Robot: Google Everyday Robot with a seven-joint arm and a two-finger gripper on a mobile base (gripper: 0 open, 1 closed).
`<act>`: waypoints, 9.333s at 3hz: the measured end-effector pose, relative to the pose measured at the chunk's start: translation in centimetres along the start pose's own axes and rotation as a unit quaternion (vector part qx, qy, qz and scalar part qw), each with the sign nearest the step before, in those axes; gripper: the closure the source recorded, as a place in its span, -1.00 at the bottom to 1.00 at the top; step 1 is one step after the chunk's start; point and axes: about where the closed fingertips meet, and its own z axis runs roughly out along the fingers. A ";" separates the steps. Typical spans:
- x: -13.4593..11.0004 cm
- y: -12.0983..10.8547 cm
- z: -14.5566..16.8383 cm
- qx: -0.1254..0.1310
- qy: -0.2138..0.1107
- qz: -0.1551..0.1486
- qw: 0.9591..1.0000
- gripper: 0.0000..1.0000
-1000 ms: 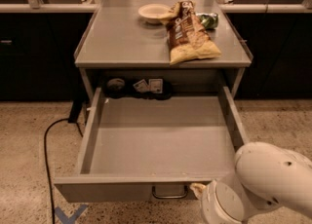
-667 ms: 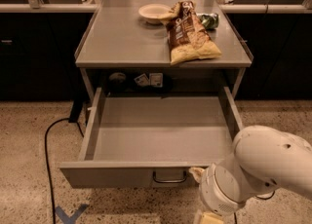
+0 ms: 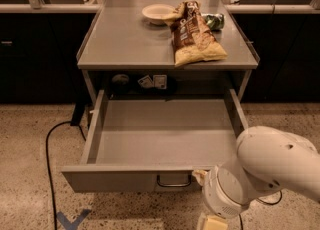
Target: Close top drawer
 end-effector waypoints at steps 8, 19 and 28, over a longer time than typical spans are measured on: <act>-1.3 -12.4 -0.6 -0.022 -0.083 -0.025 0.996 -1.00; 1.6 -18.4 -0.6 0.019 -0.082 -0.002 0.996 -1.00; -2.0 -26.2 -2.4 0.034 -0.030 -0.062 0.997 -1.00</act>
Offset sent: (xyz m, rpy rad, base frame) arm 0.1173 0.0100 0.0222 0.1515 -0.0175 0.1025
